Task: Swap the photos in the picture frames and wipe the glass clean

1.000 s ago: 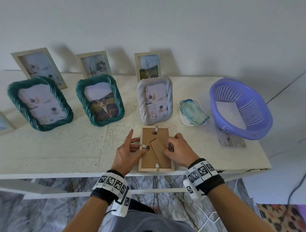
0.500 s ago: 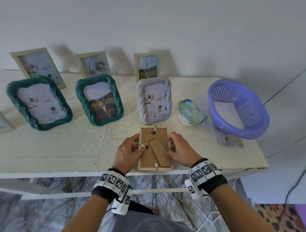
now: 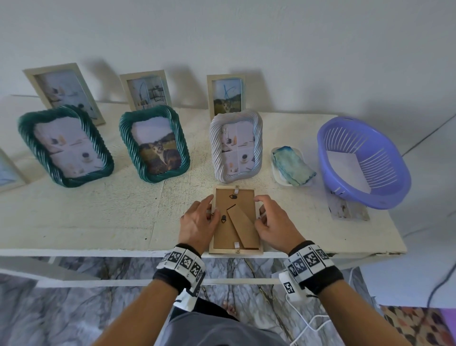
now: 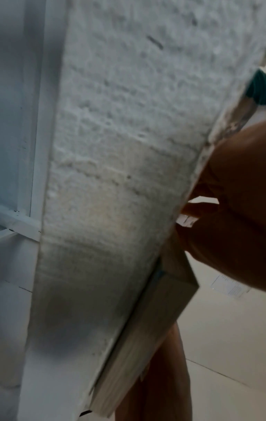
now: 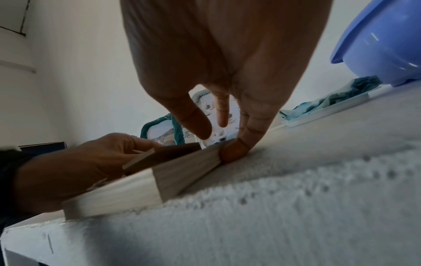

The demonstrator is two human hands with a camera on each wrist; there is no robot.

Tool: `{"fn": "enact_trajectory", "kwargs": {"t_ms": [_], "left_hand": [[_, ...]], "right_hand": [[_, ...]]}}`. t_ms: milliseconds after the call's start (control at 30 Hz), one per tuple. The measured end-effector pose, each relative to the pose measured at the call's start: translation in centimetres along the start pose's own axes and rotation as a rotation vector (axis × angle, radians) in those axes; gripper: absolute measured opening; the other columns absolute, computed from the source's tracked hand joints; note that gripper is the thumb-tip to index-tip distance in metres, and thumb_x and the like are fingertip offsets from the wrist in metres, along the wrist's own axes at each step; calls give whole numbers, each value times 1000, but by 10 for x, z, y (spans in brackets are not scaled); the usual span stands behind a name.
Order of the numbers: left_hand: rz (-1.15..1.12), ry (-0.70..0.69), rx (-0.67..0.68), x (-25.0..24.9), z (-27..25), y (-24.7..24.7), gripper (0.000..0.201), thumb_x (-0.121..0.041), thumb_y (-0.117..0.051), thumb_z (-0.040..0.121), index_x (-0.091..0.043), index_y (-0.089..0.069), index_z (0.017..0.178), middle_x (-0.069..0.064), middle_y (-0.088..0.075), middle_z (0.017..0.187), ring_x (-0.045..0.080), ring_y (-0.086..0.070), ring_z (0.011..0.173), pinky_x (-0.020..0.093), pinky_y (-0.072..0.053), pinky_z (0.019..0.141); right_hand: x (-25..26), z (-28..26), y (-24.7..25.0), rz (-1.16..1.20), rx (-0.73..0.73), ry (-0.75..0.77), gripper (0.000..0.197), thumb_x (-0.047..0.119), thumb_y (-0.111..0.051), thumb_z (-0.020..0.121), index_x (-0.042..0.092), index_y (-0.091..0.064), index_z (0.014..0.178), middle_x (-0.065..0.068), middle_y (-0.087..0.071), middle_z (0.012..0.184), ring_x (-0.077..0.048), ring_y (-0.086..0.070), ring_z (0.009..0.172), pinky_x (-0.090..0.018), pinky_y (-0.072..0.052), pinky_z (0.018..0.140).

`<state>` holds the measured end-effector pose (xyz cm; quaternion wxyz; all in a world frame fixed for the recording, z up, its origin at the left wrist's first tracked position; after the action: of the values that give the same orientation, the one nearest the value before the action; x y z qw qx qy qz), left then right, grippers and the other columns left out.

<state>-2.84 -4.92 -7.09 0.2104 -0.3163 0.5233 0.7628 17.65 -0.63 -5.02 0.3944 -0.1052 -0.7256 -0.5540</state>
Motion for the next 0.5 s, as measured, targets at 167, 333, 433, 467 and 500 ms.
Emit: {"fn": "enact_trajectory", "kwargs": {"t_ms": [167, 333, 433, 467, 500], "left_hand": [[32, 121, -29, 2, 5, -4, 30, -16, -75, 82, -11, -72, 111, 9, -70, 85, 27, -68, 67, 31, -53, 63], [15, 165, -11, 5, 5, -4, 31, -20, -72, 84, -16, -71, 115, 6, -70, 91, 23, -68, 75, 31, -53, 72], [14, 125, -29, 4, 2, -4, 32, -17, -73, 82, -13, -71, 114, 6, -69, 91, 23, -69, 73, 33, -55, 68], [10, 117, -34, 3, 1, -3, 32, -16, -74, 82, -12, -71, 113, 6, -69, 91, 23, -70, 72, 34, -56, 66], [3, 109, -38, 3, 1, -3, 32, -16, -74, 82, -12, -71, 113, 6, -69, 91, 22, -70, 72, 35, -57, 66]], "right_hand": [[2, 11, 1, -65, 19, -13, 48, 14, -54, 89, 14, -39, 135, 2, -49, 84, -7, -47, 68, -24, -38, 62], [16, 38, 9, -268, -21, -44, 39, 22, -51, 94, 10, -43, 130, 0, -52, 78, -14, -51, 63, -27, -40, 55], [29, 54, 10, -456, -72, -69, 32, 34, -50, 94, 10, -52, 115, -9, -51, 103, -26, -54, 91, -34, -50, 70], [32, 59, 9, -494, -84, -57, 32, 37, -51, 94, 10, -55, 110, -10, -50, 107, -28, -51, 96, -35, -50, 72], [35, 63, 8, -522, -96, -42, 34, 40, -51, 94, 9, -57, 105, -11, -50, 111, -29, -49, 98, -34, -49, 73]]}}
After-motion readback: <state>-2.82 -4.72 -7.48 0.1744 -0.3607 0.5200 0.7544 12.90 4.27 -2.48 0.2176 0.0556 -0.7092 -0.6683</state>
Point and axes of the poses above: each hand's wrist, its own z-axis towards the middle knuckle, its own y-axis out of the back of the hand, x = y × z, the point moved 4 cm from there along z, towards the middle knuckle
